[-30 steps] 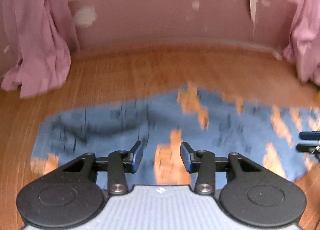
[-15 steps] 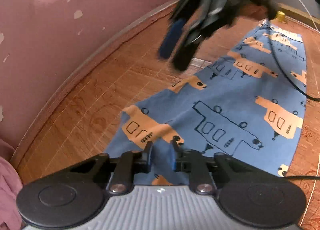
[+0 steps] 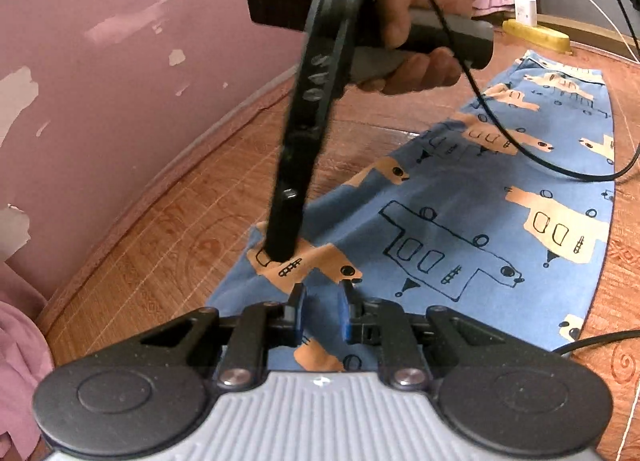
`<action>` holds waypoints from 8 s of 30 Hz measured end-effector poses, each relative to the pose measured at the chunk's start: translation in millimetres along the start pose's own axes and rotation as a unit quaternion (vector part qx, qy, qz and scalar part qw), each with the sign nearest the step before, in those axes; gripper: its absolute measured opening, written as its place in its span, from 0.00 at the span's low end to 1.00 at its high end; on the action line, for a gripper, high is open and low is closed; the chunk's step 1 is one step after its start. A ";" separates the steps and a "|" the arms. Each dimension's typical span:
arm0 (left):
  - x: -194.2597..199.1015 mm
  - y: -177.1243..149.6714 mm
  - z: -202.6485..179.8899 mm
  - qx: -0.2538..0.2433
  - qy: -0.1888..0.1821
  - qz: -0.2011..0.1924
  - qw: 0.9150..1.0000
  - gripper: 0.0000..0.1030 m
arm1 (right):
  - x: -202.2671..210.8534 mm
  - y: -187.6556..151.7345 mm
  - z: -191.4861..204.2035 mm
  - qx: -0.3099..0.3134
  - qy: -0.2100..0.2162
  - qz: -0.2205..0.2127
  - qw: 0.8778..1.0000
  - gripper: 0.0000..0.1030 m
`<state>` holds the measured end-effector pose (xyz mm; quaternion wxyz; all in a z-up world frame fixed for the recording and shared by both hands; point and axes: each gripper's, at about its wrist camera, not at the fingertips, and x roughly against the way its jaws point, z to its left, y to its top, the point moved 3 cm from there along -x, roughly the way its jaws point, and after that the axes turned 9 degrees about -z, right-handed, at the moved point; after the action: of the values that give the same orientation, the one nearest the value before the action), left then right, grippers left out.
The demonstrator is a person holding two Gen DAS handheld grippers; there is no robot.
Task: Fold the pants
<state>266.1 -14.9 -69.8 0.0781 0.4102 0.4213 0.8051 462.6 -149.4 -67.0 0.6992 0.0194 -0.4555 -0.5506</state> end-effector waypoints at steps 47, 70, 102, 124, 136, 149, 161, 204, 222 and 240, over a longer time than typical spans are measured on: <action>43.5 -34.4 37.1 0.157 0.038 0.054 0.985 0.53 | 65.6 -55.2 -6.3 -0.118 -0.103 -0.084 0.984 0.43; 7.8 148.0 -49.3 0.131 -0.040 0.071 0.988 1.00 | 263.1 -333.9 118.9 -0.177 -0.581 -0.338 0.718 0.99; -198.2 263.0 -233.8 -0.088 -0.285 0.100 0.949 0.17 | 293.6 -369.0 66.1 -0.194 -0.537 -0.329 0.752 0.96; -45.9 194.2 -266.7 -0.408 -0.094 -0.266 0.868 0.08 | 310.4 -371.4 41.6 -0.130 -0.362 -0.391 0.836 0.84; -49.3 191.5 -270.1 -0.419 -0.081 -0.282 0.859 0.08 | 301.7 -374.4 31.2 -0.128 -0.305 -0.382 0.863 0.30; -116.4 220.6 -216.9 -0.088 -0.094 -0.047 0.991 0.54 | 310.5 -391.0 15.4 -0.320 -0.277 -0.437 0.794 0.13; -77.7 138.7 -141.8 0.252 -0.071 0.006 0.965 0.58 | 314.5 -418.6 50.7 -0.439 -0.322 -0.484 0.685 0.12; -35.0 9.9 -23.3 0.553 -0.256 0.025 0.793 0.92 | 62.1 -235.6 198.4 0.018 -0.451 -0.246 0.858 0.11; -70.2 33.8 -45.3 0.559 -0.172 0.098 0.805 0.11 | 81.4 -243.9 204.5 0.011 -0.453 -0.280 0.846 0.11; -40.6 42.7 -21.8 0.479 -0.142 0.064 0.864 0.10 | 62.7 -231.1 214.6 0.063 -0.442 -0.257 0.857 0.11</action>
<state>286.0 -74.5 -68.9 -0.1213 0.5327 0.7125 0.4403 146.1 -187.7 -25.2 0.2546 -0.0656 -0.7294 -0.6316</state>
